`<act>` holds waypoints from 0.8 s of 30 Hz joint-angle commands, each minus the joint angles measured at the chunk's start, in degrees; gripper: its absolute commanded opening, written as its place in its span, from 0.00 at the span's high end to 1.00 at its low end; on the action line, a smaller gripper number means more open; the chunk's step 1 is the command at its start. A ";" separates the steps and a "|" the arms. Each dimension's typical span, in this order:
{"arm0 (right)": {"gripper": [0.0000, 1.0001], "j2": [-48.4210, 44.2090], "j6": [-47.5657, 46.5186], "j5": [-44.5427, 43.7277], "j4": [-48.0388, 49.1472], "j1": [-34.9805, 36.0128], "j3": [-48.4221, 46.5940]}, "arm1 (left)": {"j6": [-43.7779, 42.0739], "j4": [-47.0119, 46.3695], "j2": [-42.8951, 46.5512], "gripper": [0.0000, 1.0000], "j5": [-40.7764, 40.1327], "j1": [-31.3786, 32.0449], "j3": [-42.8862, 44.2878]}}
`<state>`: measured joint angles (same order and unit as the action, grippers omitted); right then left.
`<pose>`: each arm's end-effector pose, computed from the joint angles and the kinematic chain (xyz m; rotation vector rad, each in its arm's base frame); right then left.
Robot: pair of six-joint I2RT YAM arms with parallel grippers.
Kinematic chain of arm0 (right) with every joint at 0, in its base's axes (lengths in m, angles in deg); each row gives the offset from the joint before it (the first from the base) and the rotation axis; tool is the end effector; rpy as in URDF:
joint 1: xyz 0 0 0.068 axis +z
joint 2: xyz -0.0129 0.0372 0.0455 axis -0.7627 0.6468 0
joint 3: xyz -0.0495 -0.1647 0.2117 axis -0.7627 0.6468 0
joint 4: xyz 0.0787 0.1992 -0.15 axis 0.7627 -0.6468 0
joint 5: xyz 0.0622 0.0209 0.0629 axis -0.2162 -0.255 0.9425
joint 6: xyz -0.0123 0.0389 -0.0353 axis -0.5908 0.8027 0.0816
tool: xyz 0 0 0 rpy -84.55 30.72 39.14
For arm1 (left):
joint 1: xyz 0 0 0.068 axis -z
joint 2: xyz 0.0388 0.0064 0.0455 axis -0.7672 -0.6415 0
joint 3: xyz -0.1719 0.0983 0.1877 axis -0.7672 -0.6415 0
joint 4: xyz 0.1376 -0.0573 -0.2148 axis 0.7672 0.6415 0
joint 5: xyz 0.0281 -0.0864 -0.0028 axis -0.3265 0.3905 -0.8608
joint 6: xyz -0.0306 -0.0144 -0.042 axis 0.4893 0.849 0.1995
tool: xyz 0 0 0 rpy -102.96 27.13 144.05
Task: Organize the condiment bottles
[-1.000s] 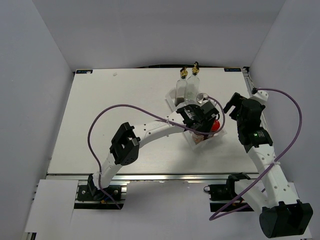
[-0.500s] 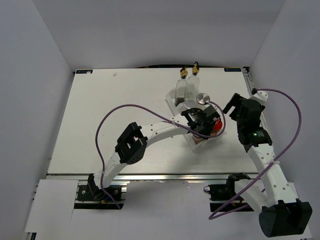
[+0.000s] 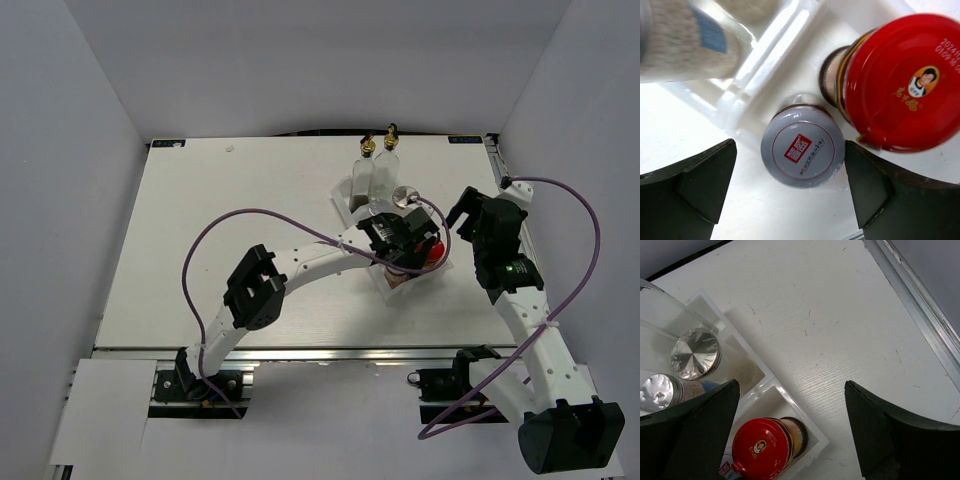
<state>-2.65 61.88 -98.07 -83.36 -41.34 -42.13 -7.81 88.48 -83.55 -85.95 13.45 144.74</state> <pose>0.2033 0.0163 0.3192 0.4743 1.8170 -0.0088 0.2308 -0.4378 0.2403 0.6948 2.4138 -0.2094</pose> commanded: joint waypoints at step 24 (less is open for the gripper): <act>0.11 -0.84 -0.95 -1.45 2.42 -0.19 0.21 | 9.86 -16.32 70.82 0.02 -22.64 -34.00 -59.42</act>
<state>-2.24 60.85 -98.26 -83.34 -41.34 -42.11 -0.77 76.20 -21.96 -107.85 -17.39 89.39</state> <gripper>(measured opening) 0.895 0.982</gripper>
